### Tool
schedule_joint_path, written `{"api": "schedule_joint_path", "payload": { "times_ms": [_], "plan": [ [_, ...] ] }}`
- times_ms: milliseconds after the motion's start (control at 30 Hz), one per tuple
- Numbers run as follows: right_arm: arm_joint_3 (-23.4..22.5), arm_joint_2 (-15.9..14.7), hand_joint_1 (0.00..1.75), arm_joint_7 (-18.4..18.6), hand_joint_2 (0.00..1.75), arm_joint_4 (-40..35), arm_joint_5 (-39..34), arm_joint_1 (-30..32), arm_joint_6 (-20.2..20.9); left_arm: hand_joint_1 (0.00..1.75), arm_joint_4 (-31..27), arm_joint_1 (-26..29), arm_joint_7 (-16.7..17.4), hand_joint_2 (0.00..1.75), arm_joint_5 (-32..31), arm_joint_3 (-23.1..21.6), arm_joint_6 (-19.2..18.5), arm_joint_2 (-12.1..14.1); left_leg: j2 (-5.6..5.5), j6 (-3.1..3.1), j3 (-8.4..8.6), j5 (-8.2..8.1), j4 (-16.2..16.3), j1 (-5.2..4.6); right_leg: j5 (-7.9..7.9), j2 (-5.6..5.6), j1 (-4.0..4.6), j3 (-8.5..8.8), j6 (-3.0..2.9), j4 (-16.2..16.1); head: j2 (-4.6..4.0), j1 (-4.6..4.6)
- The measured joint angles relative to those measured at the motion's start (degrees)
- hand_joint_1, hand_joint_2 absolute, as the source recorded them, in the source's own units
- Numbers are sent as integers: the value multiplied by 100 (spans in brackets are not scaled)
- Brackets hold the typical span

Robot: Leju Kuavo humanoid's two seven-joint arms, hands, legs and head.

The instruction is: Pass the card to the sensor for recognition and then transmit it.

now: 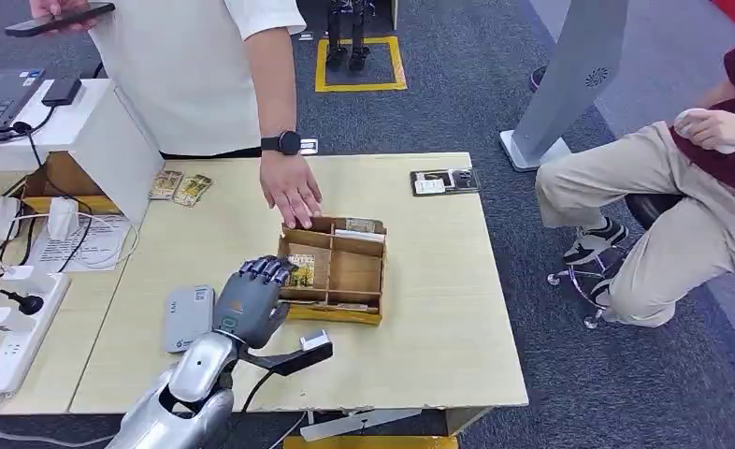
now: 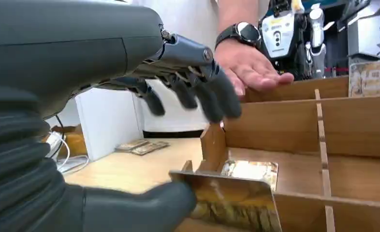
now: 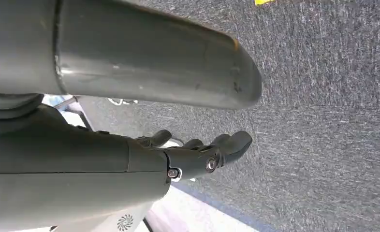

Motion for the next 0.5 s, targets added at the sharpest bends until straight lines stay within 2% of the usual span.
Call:
{"api": "schedule_joint_path", "payload": {
  "times_ms": [133,167,200,300,467,500],
  "plan": [
    [0,0,0,0,0,0,0,-1,-2,175,20,-30,-63,175,122,-46,-146,39,0,0,0,0,0,0,0,0,0,0,0,0,0,2],
    [0,0,0,0,0,0,0,-1,-2,168,37,-49,-101,175,185,-74,-220,52,0,0,0,0,0,0,0,0,0,0,0,0,0,0],
    [0,0,0,0,0,0,0,-1,-2,175,46,-71,-144,175,259,-98,-292,72,0,0,0,0,0,0,0,0,0,0,0,0,0,0],
    [0,0,0,-9,0,-2,0,-3,-2,175,92,-176,-247,175,465,-168,-489,127,-1,0,1,0,0,0,0,-1,0,2,0,0,0,0],
    [0,0,0,-26,0,0,0,-2,-2,175,144,-258,-297,175,584,-260,-546,195,-1,0,2,1,0,0,0,-1,0,4,0,0,0,0],
    [0,-2,0,-26,0,-2,2,-2,-2,168,151,-267,-304,175,610,-271,-564,205,-1,0,2,1,0,0,0,-1,0,4,0,0,0,2]
  ]
}}
